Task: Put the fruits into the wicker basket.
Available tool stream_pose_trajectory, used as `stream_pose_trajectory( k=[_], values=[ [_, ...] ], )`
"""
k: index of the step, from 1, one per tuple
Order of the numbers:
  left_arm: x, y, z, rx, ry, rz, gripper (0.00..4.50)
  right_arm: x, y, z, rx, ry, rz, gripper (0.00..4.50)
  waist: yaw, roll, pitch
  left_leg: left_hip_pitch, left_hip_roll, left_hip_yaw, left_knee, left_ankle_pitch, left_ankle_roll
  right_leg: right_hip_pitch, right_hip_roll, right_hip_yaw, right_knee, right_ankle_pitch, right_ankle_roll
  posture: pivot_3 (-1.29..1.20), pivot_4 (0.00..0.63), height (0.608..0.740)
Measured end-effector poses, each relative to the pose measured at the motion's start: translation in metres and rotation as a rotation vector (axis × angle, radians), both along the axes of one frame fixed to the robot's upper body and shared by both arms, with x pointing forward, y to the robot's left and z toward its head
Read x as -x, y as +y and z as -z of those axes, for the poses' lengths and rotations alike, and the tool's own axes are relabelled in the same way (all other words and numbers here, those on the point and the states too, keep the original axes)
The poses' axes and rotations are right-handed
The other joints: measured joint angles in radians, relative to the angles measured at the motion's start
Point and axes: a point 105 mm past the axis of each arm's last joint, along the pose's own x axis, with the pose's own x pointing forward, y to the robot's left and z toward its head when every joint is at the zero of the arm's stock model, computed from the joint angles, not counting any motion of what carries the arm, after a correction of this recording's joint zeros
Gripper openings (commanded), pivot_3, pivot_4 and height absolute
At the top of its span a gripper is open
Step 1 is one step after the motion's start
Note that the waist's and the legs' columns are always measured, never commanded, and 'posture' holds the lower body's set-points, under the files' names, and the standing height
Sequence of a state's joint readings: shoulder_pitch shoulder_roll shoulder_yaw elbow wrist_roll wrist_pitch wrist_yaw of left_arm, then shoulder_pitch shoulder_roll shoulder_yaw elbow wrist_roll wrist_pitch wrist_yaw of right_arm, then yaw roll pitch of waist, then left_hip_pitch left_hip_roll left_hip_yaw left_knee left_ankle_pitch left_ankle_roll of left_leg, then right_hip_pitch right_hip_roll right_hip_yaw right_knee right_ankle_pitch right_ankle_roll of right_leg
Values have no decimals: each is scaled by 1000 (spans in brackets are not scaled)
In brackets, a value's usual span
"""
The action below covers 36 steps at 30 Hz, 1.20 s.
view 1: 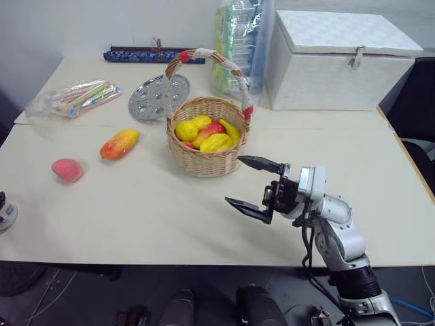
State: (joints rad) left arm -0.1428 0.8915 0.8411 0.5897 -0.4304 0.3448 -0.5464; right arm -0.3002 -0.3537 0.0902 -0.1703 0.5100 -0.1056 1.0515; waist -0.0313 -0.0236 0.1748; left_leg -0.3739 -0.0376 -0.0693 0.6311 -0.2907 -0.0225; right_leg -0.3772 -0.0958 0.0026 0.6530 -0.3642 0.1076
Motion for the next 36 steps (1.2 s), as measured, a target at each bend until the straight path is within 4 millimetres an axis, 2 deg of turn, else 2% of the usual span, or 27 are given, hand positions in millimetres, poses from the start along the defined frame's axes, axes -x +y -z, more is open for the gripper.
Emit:
stream_pose_trajectory(
  k=[3,7,9,10,13,17,22,27,30,31,34,36],
  values=[
    [6,-6,-23,-71,10,111,4181,-4,-3,-3,24,4,11,4500,0,-1,0,0,1,0,0,0,-1,0,0,0,-2,0,-1,0,150,740],
    [9,-22,-81,-263,30,316,4181,-7,-8,-8,27,10,20,4500,4,1,1,2,1,0,-1,-1,-1,1,0,0,-3,-1,-3,0,150,740],
    [1,-34,-95,-300,27,396,4181,-7,-7,-8,28,18,12,4500,10,7,4,2,-1,0,-2,-2,2,2,-2,0,-4,-1,-3,0,150,740],
    [-6,-40,-96,-304,29,433,4181,-7,-6,-8,29,22,10,4500,12,9,5,2,-1,0,-2,-2,2,2,-3,0,-3,-1,-3,0,150,740],
    [-34,-55,-79,-297,82,512,4181,-7,-1,-11,22,19,-7,4500,15,12,6,2,-1,0,-1,-3,3,0,-1,0,0,-1,-3,0,150,740],
    [-68,-56,-43,-235,169,482,4181,-9,3,-18,15,11,-9,4500,3,6,5,1,0,0,-1,-1,0,-2,2,-2,4,-1,-3,0,150,740],
    [-91,-65,-16,-177,230,490,4181,-9,3,-19,18,18,-6,4500,-1,4,4,1,-4,2,1,-2,1,-8,1,-10,8,0,-1,0,150,740],
    [-106,-74,0,-149,256,477,4181,-8,2,-20,11,18,12,4500,3,3,5,-3,-4,3,5,-2,1,-14,-2,-15,10,0,-1,0,150,740],
    [-108,-70,7,-152,294,426,3605,-5,1,-20,9,17,25,4500,3,3,5,-3,-4,3,5,-2,1,-14,-2,-15,10,0,-1,0,150,740],
    [-108,-70,11,-144,304,412,3276,-4,1,-20,8,19,30,4500,3,3,5,-3,-3,3,6,-2,1,-15,-2,-15,10,0,-1,0,150,740],
    [-110,-72,10,-136,299,420,2627,-4,0,-19,6,25,42,4500,4,2,5,-3,-3,3,6,-2,0,-15,-2,-15,10,0,-1,0,150,740],
    [-110,-76,11,-129,305,455,2462,-4,-1,-19,3,23,54,4500,4,2,5,-3,-3,4,6,-2,0,-15,-2,-15,10,0,-1,0,150,740]
  ],
)
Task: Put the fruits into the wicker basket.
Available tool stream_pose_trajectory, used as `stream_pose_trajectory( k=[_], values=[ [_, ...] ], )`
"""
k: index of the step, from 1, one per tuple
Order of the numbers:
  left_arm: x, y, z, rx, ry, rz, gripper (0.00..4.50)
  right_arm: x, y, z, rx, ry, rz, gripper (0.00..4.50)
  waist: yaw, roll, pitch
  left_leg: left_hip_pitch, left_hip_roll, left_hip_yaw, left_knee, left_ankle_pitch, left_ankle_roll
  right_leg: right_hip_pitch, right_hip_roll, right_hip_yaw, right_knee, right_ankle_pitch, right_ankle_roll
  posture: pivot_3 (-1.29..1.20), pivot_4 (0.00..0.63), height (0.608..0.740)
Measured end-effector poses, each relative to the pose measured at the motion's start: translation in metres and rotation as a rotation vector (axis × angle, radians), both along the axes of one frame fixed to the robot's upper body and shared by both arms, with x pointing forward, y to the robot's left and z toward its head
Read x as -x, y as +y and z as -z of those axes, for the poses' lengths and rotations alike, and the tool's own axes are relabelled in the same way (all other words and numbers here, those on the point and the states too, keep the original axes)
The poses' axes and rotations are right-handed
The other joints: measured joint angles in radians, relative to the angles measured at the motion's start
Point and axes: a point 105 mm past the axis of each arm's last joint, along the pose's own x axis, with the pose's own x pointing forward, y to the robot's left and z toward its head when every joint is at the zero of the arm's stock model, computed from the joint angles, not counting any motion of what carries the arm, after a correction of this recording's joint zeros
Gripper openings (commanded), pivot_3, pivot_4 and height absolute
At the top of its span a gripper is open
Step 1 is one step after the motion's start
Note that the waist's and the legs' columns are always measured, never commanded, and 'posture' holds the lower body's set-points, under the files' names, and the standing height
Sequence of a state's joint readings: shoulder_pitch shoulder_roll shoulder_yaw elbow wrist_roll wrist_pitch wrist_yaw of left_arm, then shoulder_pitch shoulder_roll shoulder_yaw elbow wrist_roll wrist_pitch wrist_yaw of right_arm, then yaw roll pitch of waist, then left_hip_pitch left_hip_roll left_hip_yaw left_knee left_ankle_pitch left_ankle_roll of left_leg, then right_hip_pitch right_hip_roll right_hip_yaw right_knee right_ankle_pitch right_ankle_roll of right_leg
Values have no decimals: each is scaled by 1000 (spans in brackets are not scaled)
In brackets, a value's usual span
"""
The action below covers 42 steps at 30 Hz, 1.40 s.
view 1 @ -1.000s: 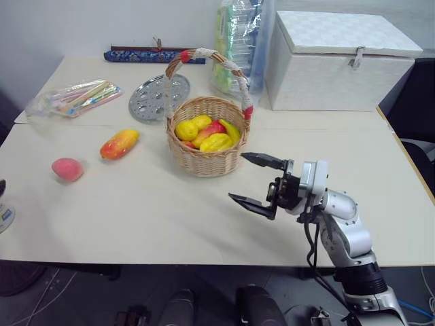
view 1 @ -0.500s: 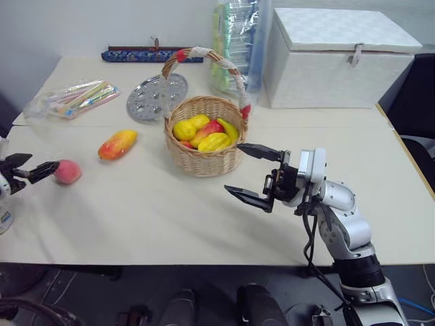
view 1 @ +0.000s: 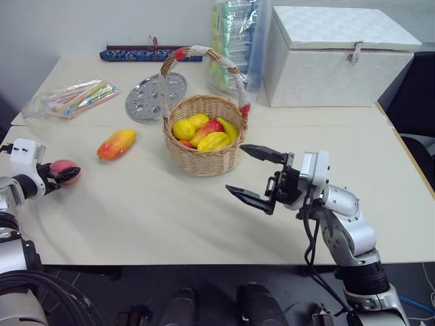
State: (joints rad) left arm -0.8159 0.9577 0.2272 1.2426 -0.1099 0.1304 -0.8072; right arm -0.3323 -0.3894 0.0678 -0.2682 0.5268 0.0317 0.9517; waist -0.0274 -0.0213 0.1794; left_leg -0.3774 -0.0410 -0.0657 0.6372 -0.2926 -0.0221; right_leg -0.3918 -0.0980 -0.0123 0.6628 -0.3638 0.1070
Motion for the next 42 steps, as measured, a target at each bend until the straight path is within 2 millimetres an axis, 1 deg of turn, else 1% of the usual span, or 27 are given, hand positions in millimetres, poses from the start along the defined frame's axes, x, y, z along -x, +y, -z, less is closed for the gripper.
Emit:
stream_pose_trajectory(
  k=[3,4,6,7,8,9,10,11,12,13,14,16,17,18,20,23,24,25,26,29,30,34,35,37,38,39,42],
  values=[
    [2,-8,-2,24,6,75,2450,-1,-3,-1,-4,-1,21,4500,1,0,0,0,0,0,0,0,0,0,0,0,0,0,0,0,150,740],
    [2,-17,-8,52,-12,155,2450,-2,-7,-1,-6,-1,40,4500,1,0,0,-1,0,0,0,0,0,0,0,0,0,0,0,0,150,740],
    [1,-40,-34,67,-82,344,2450,-5,-15,0,-11,5,100,4500,3,-2,1,-4,1,-2,2,0,0,-1,0,-2,-1,1,-1,0,150,740],
    [2,-57,-50,61,-121,463,2450,-8,-22,-1,-21,4,137,4500,4,-1,1,-8,1,-5,6,0,-1,-1,-1,0,0,1,-2,0,150,740],
    [8,-77,-67,31,-142,599,2450,-10,-28,-3,-32,1,173,4500,3,-1,1,-11,2,-6,9,-1,-1,-2,-1,2,0,2,-3,0,150,740],
    [16,-96,-75,9,-134,713,2450,-12,-34,-6,-35,-5,205,4500,2,-1,1,-11,2,-6,9,-1,-1,-2,-1,3,-2,3,-3,0,150,740],
    [27,-123,-81,-17,-116,853,2450,-13,-43,-8,-33,-13,247,4500,2,0,2,-11,1,-6,9,-1,0,0,-2,5,-3,3,-3,0,150,740],
    [35,-146,-83,-31,-103,950,2450,-15,-50,-9,-30,-18,283,4500,2,1,2,-11,1,-6,10,-2,1,0,-2,5,-4,3,-2,0,150,740],
    [37,-167,-86,-33,-122,1014,2450,-16,-57,-9,-32,-18,318,4500,5,1,2,-11,1,-6,11,-2,1,0,-2,5,-4,4,-2,0,150,740],
    [37,-185,-89,-25,-158,1061,2450,-17,-62,-11,-41,-19,344,4500,8,2,3,-11,1,-6,12,-2,1,0,-1,5,-5,3,-2,0,150,740],
    [35,-208,-94,-10,-213,1104,2450,-18,-66,-12,-51,-21,368,4500,12,2,3,-11,1,-6,12,-2,1,0,0,5,-4,4,-2,0,150,740],
    [23,-254,-110,33,-353,1137,2450,-19,-73,-13,-66,-11,408,4500,28,2,3,-11,1,-7,14,-1,0,0,2,4,-2,4,-2,0,150,740],
    [18,-273,-116,46,-396,1139,2450,-18,-72,-13,-68,-9,408,4500,29,2,3,-11,1,-6,14,-1,0,0,2,4,-2,4,-2,0,150,740],
    [11,-286,-119,50,-428,1118,2450,-16,-72,-12,-68,-8,410,4500,28,2,3,-10,1,-5,14,-1,1,0,2,5,-2,4,-1,0,150,740],
    [-4,-300,-117,43,-450,1054,2450,-14,-72,-9,-67,4,416,4500,19,2,3,-8,0,-2,12,-1,1,-2,4,5,0,5,0,0,150,740],
    [-27,-304,-102,42,-432,937,2450,-12,-70,-6,-70,15,420,4500,1,2,3,-8,0,-2,11,-1,1,-3,5,4,0,5,0,0,150,740],
    [-34,-305,-96,53,-419,896,2798,-12,-69,-5,-75,18,417,4500,-1,2,3,-8,0,-3,11,-1,1,-3,5,4,0,5,0,0,150,740],
    [-37,-306,-92,60,-408,879,3166,-11,-67,-5,-77,20,411,4500,-1,2,3,-8,0,-3,11,-1,1,-3,5,4,0,5,0,0,150,740],
    [-40,-306,-89,64,-400,868,3414,-11,-65,-5,-80,21,406,4500,-1,2,3,-8,0,-3,11,-1,1,-3,5,4,0,5,0,0,150,740],
    [-40,-304,-89,58,-409,862,4282,-11,-63,-4,-84,23,403,4500,3,2,3,-8,0,-3,11,-1,1,-3,4,4,-2,5,0,0,150,740],
    [-39,-302,-90,51,-427,865,4424,-10,-63,-4,-84,23,402,4500,4,2,3,-8,-1,-3,12,-1,1,-3,4,4,-2,5,0,0,150,740],
    [-26,-290,-96,25,-547,890,4424,-9,-61,-3,-79,22,385,4500,3,2,3,-8,0,-4,12,-1,1,-3,3,4,-2,5,0,0,150,740],
    [-18,-279,-97,18,-574,886,4424,-9,-58,-2,-77,21,370,4500,-3,2,3,-8,0,-4,11,-1,1,-3,4,5,-3,5,0,0,150,740],
    [-11,-255,-93,12,-585,842,4424,-9,-59,0,-73,24,361,4500,-5,2,3,-6,0,-4,10,-1,0,-3,5,7,-2,5,0,0,150,740],
    [-7,-239,-90,1,-588,803,4424,-10,-58,1,-72,26,352,4500,-5,2,3,-6,1,-5,9,-1,0,-3,5,6,-2,5,0,0,150,740],
    [-2,-219,-85,-19,-584,751,4424,-10,-57,1,-73,21,342,4500,-5,3,3,-5,1,-5,9,-1,0,-3,5,8,-2,5,0,0,150,740],
    [19,-143,-66,-89,-539,526,4424,-10,-53,-5,-75,-15,306,4500,-9,3,3,-3,0,-5,8,-2,0,-3,5,14,-3,5,0,0,150,740]
  ],
)
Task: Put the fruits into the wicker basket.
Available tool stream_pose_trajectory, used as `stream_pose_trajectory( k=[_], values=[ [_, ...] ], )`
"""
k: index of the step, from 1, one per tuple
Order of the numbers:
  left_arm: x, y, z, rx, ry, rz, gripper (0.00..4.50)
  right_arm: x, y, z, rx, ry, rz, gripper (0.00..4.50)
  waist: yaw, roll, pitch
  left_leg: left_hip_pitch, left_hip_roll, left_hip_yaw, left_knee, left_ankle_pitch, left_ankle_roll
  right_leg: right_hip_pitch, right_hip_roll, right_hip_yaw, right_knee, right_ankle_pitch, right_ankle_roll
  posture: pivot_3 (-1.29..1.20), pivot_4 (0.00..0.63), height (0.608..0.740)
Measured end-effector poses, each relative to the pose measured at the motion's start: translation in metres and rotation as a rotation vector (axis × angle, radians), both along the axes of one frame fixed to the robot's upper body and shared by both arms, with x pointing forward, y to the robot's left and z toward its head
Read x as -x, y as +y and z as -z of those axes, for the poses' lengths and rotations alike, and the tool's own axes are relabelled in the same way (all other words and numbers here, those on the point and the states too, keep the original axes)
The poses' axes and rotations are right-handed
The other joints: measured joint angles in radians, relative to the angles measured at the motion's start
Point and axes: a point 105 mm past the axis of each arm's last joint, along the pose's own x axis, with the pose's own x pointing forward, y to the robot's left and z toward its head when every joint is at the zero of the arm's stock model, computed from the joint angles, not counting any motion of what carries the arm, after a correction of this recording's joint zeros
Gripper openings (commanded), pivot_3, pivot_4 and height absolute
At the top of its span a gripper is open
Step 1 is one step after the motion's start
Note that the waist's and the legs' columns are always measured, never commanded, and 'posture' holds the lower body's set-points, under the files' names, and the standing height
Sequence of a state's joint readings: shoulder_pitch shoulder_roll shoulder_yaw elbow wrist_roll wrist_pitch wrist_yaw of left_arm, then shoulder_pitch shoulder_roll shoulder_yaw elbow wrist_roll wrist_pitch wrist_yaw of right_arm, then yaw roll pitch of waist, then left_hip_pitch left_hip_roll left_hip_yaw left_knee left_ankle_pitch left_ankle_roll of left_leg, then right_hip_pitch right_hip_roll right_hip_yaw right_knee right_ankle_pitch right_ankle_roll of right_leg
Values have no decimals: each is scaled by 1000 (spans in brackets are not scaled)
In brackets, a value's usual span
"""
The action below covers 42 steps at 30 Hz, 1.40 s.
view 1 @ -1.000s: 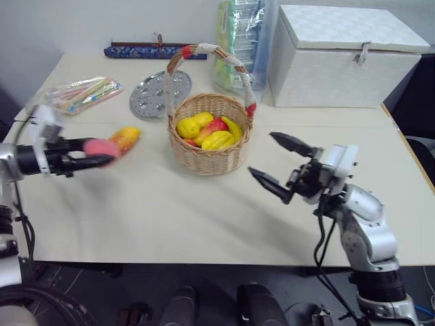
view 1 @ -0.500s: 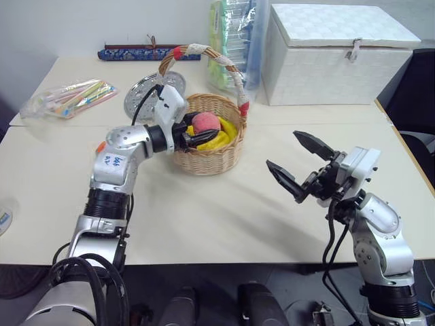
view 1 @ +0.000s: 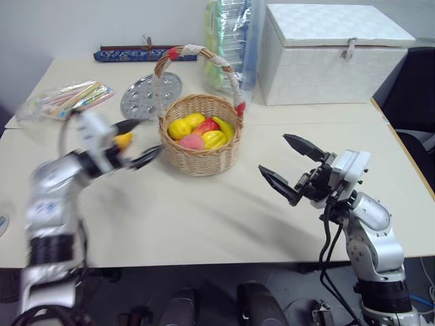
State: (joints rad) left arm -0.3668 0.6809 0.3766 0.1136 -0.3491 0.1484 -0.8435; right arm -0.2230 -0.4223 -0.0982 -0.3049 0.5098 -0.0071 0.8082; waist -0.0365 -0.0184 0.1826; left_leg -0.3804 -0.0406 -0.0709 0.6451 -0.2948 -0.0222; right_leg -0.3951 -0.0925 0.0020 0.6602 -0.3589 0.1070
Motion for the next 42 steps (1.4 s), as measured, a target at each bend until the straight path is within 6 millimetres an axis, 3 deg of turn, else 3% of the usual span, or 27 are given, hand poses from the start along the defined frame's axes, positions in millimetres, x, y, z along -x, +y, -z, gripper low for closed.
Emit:
stream_pose_trajectory(
  k=[1,3,5,8,10,12,14,16,19,22,24,27,31,35,38,42],
  values=[
    [12,33,9,-6,17,-113,4424,1,3,-4,6,-26,-25,4500,0,0,0,0,0,0,0,-1,0,0,0,2,0,0,0,0,150,740],
    [31,80,18,19,14,-290,4424,3,7,-9,23,-57,-62,4500,11,0,0,0,0,-2,1,-2,1,1,-1,3,-1,0,0,0,150,740],
    [50,114,20,48,-19,-444,4424,6,14,-9,58,-82,-111,4500,28,0,0,0,-1,-3,3,-3,3,4,-2,3,-3,0,-1,0,150,740],
    [82,155,27,104,-63,-667,4424,8,25,-7,63,-89,-157,4500,38,-1,-1,0,-2,-2,3,-5,5,4,-3,3,-5,1,-1,0,150,740],
    [100,169,48,136,-21,-762,4424,7,29,-6,40,-79,-162,4500,41,-1,-1,0,-3,-2,3,-5,5,4,-4,3,-5,1,-1,0,150,740],
    [98,160,68,185,43,-752,4424,5,31,-5,35,-66,-162,4500,50,-2,-1,0,-3,-2,3,-5,5,4,-4,3,-4,1,-1,0,150,740],
    [86,145,72,200,78,-698,4424,4,34,-7,29,-65,-167,4500,57,-3,-2,0,-3,-3,3,-5,5,4,-4,2,-4,1,-1,0,150,740],
    [66,129,66,202,83,-623,4424,3,36,-10,29,-74,-171,4500,61,-3,-2,0,-3,-4,3,-5,5,4,-3,2,-3,2,-2,0,150,740],
    [7,93,33,138,83,-470,4424,2,38,-12,34,-79,-172,4500,65,-4,-2,0,-4,-6,3,-4,4,4,-3,0,-3,2,-2,0,150,740],
    [-34,70,6,100,96,-397,4424,0,40,-11,42,-79,-175,4500,50,-4,-2,0,-5,0,3,-4,4,2,-1,-2,0,3,-1,0,150,740],
    [-56,61,5,76,147,-380,4424,-3,40,-9,47,-71,-167,4500,29,-4,-2,1,-6,-1,2,-5,6,0,-1,-6,1,4,0,0,150,740],
    [-82,53,19,10,265,-401,4424,-5,38,-10,45,-73,-156,4500,4,-4,-2,2,-9,-1,2,-7,8,-2,-2,-16,2,4,1,0,150,740],
    [-96,53,31,-68,398,-454,4424,-6,36,-12,43,-94,-125,4500,-13,-4,-2,5,-13,-1,2,-9,10,-3,-5,-18,2,4,2,0,150,740],
    [-95,55,47,-87,492,-478,3697,-6,30,-12,28,-98,-89,4500,-13,-4,-2,5,-14,-1,3,-9,10,-3,-6,-18,2,5,4,0,150,740],
    [-93,51,50,-80,538,-432,2837,-3,29,-11,20,-94,-73,4500,-1,-4,-2,5,-14,-1,3,-10,10,-3,-7,-18,2,5,4,0,150,740],
    [-90,46,44,-53,523,-356,2681,1,29,-16,18,-106,-60,4500,11,-5,-2,4,-14,-2,4,-10,10,-3,-7,-17,1,6,5,0,150,740]
  ],
)
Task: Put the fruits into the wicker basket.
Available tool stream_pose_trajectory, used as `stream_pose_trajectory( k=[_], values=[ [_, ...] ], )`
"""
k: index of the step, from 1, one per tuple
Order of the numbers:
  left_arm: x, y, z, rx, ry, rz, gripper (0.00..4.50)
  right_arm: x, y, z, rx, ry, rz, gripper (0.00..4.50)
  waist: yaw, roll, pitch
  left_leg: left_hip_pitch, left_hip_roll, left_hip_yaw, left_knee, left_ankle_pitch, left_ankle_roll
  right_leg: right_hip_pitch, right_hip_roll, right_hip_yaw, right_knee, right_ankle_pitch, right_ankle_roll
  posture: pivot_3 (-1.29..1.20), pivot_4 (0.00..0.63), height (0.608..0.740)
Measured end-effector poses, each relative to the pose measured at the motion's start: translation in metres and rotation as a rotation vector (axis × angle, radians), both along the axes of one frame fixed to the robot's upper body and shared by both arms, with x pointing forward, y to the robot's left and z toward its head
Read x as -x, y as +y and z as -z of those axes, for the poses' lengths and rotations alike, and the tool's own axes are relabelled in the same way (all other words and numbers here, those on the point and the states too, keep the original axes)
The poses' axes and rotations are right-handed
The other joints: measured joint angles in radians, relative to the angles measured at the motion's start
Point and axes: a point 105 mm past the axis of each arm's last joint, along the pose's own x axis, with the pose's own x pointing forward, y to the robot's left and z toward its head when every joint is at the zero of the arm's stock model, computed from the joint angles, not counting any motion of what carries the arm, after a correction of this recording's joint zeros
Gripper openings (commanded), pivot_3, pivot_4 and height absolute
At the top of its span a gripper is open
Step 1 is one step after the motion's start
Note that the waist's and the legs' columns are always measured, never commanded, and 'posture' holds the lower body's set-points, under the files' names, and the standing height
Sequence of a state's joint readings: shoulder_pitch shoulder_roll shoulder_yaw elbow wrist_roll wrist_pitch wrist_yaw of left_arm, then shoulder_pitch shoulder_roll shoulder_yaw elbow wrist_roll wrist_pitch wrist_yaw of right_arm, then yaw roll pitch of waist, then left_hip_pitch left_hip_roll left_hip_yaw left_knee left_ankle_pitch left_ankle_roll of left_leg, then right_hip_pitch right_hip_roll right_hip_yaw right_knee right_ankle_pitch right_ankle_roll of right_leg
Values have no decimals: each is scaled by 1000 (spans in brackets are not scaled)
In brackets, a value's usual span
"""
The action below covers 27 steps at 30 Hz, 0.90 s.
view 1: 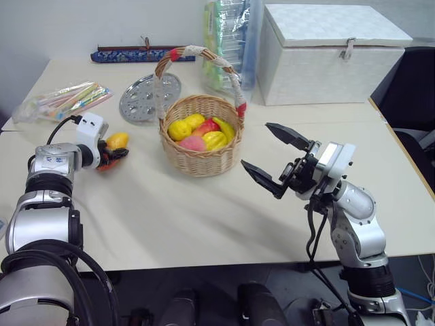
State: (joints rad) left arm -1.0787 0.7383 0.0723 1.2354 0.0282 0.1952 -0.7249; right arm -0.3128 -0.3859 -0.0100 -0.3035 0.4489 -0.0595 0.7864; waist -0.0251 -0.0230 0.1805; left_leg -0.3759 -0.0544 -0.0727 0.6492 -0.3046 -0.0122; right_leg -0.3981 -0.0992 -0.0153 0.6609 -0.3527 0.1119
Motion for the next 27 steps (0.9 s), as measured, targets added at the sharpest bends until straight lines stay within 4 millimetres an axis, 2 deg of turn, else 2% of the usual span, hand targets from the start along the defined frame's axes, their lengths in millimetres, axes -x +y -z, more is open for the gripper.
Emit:
stream_pose_trajectory(
  k=[1,4,5,6,8,10,11,13,15,16,18,21,24,27],
  values=[
    [0,-3,-10,41,-44,33,2681,1,0,0,-2,2,5,4500,1,-1,0,0,0,0,0,0,0,0,0,0,0,0,0,0,150,740],
    [6,-23,-60,112,-239,246,2681,0,-2,0,-6,16,23,4500,2,-2,1,-1,0,-1,0,0,0,0,-2,-1,-1,0,0,0,150,740],
    [17,-36,-83,99,-314,381,2681,0,-2,-1,-9,16,27,4500,1,-2,1,-2,0,-1,0,0,0,0,-5,0,-2,1,0,0,150,740],
    [29,-46,-96,80,-348,486,2681,0,-2,-1,-10,17,30,4500,0,-2,1,-1,0,0,0,-1,0,0,-7,1,-2,1,0,0,150,740],
    [49,-62,-105,60,-345,630,2681,-1,-3,-1,-14,25,40,4500,-3,-1,1,-1,0,0,0,-1,0,0,-7,1,-2,1,0,0,150,740],
    [65,-89,-96,34,-269,756,2681,-5,-8,-3,-35,31,65,4500,-3,0,2,0,0,0,0,-1,0,0,-7,3,-1,1,0,0,150,740],
    [68,-109,-93,56,-247,807,2681,-10,-12,-7,-65,37,86,4500,0,0,2,0,0,-1,2,-1,0,1,-7,5,-1,1,0,0,150,740],
    [65,-149,-94,143,-252,836,2681,-18,-12,-21,-149,29,102,4500,12,0,2,-1,0,-4,6,0,0,2,-6,7,-2,1,0,0,150,740],
    [49,-176,-101,224,-297,747,2681,-21,-13,-26,-169,35,108,4500,24,0,2,0,0,-4,7,-1,0,3,0,7,-1,1,0,0,150,740],
    [42,-182,-100,245,-308,694,3031,-22,-14,-26,-173,51,113,4500,24,0,2,0,0,-4,8,-1,1,3,0,8,-1,1,0,0,150,740],
    [36,-185,-92,264,-302,624,3625,-33,-19,-18,-167,136,162,4500,19,0,2,0,-1,-2,6,-1,1,1,1,10,0,1,0,0,150,740],
    [37,-181,-77,271,-270,589,4468,-48,-33,-11,-176,238,222,4500,3,0,2,1,-1,-2,2,-1,1,-2,1,11,1,2,0,0,150,740],
    [40,-174,-74,260,-290,580,4468,-54,-34,-16,-146,251,191,4500,-9,0,2,1,-1,-2,0,-1,1,-5,1,13,1,2,0,0,150,740],
    [63,-164,-87,253,-394,677,4468,-63,-35,-12,-48,306,127,4500,-11,0,2,1,-1,-2,-1,-2,0,-8,1,16,-2,2,0,0,150,740]
  ],
)
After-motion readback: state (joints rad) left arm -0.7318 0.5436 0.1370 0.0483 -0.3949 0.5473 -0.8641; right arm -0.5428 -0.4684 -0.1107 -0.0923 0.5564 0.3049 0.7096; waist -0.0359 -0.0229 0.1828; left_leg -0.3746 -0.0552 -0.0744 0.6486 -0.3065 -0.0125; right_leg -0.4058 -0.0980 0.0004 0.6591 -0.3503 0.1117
